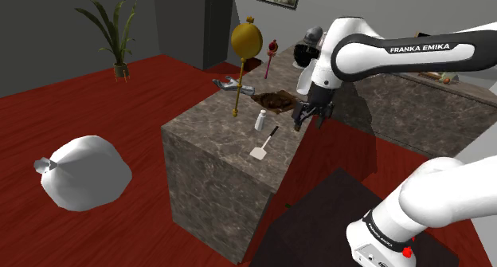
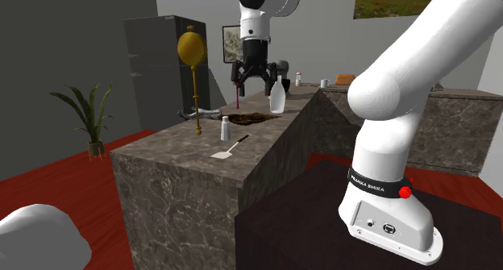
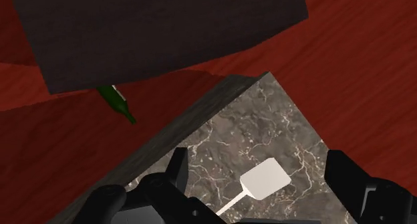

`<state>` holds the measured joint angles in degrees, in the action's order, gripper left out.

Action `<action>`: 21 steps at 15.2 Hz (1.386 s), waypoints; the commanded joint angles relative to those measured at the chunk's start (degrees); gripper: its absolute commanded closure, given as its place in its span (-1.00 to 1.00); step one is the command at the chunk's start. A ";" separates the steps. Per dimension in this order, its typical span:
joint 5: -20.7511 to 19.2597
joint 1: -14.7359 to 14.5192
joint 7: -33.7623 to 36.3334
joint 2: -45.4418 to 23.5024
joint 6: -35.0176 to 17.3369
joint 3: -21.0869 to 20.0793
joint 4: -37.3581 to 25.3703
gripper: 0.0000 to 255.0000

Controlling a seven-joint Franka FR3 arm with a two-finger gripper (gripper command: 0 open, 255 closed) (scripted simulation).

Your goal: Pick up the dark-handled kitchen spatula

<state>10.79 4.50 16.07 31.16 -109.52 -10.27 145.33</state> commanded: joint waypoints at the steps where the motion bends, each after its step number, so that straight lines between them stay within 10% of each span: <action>1: 0.04 1.33 4.78 -3.69 -4.84 -1.65 0.02 -1.00; 12: -8.60 8.47 34.41 -27.57 -26.04 -7.86 -6.22 -1.00; 21: -22.47 8.68 60.34 -45.90 -34.85 -2.73 -16.30 -1.00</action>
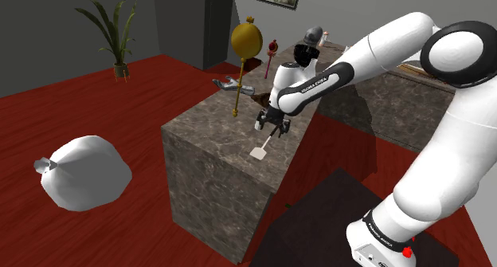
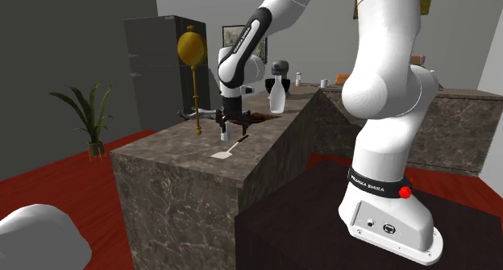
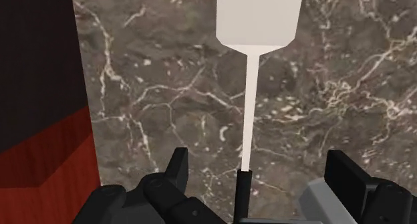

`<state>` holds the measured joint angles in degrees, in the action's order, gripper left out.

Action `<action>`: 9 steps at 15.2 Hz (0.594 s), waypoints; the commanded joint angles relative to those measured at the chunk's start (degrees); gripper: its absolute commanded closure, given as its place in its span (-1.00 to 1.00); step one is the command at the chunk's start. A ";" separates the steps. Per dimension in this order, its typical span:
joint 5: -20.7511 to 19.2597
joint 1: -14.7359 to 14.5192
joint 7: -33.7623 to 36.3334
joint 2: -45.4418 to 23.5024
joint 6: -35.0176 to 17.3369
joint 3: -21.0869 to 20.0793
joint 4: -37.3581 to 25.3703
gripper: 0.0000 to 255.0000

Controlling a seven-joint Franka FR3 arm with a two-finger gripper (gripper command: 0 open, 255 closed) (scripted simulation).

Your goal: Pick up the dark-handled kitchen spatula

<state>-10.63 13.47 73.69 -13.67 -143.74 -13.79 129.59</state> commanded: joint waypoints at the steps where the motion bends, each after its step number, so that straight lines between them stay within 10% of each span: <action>1: -1.38 -0.45 2.99 -1.71 -1.28 1.01 -0.52 -1.00; 9: -3.81 -1.32 4.92 -6.11 -5.46 2.30 -0.57 -1.00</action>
